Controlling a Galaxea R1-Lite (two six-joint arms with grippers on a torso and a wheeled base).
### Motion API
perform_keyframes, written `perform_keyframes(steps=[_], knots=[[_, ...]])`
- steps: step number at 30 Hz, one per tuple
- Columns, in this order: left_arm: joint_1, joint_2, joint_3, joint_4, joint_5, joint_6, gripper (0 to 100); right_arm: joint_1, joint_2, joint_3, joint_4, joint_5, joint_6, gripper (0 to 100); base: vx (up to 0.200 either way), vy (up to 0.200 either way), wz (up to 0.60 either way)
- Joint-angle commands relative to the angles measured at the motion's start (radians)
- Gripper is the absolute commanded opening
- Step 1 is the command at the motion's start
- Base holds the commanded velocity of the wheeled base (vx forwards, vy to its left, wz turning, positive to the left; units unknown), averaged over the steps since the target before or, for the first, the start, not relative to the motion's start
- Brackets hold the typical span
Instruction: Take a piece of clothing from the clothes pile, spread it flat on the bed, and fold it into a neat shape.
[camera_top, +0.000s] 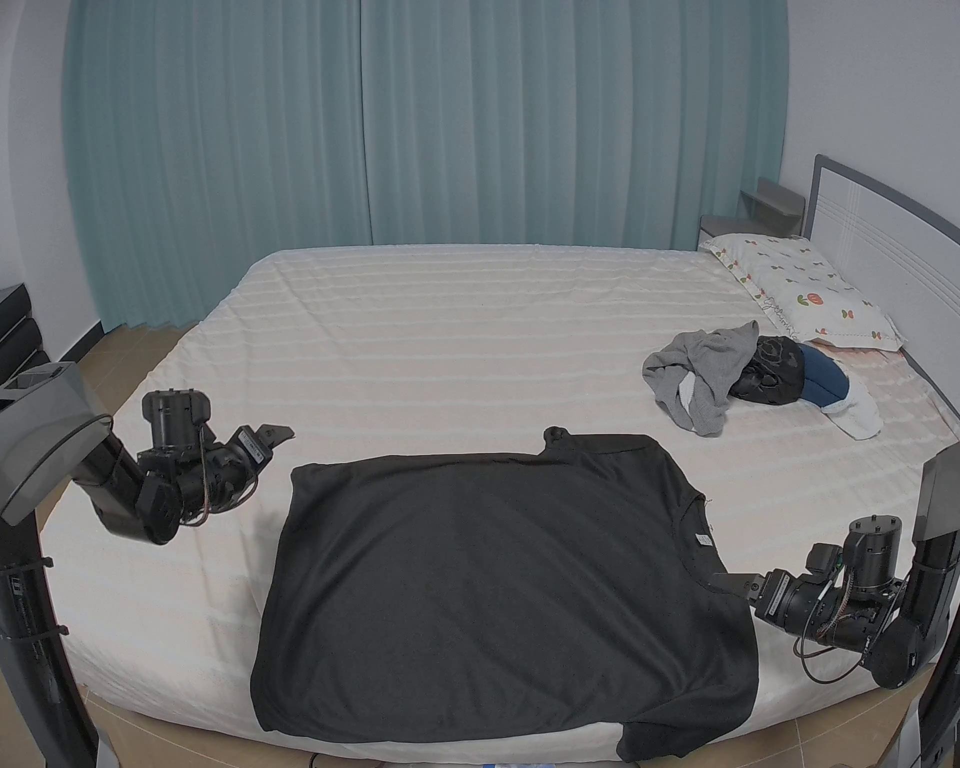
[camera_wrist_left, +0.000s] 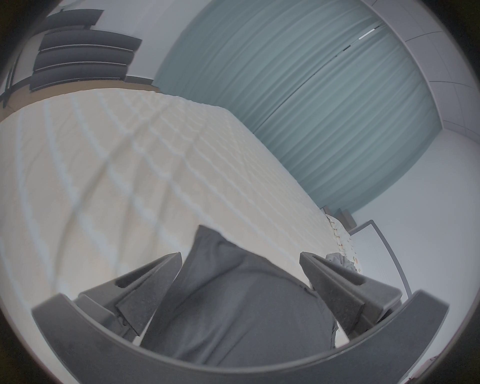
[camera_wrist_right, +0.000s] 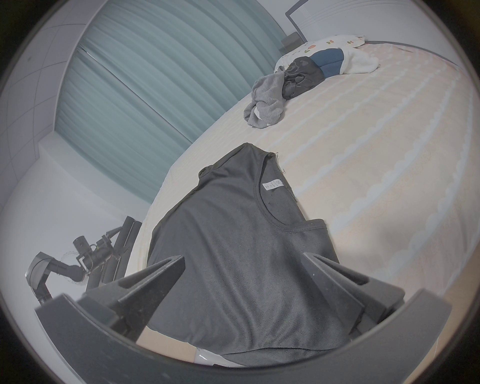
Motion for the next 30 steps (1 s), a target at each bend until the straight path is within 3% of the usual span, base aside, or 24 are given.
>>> perform_keyframes(steps=[1,7,23,30], knots=[[-0.028,0.248,-0.349,0.187,-0.033,0.008,100,0.005,0.005,0.016,-0.003,0.003,0.005,100,0.000,0.000,0.00],[-0.023,0.349,-0.576,0.274,-0.014,-0.002,100,0.006,0.012,0.013,-0.001,0.009,0.008,100,0.000,0.000,0.00],[-0.018,0.384,-0.604,0.339,-0.011,0.003,100,0.031,0.050,0.012,-0.035,0.007,0.011,100,0.000,0.000,0.00],[-0.015,0.386,-0.614,0.343,0.024,0.003,100,0.034,0.050,0.012,-0.035,0.009,0.011,100,0.000,0.000,0.00]])
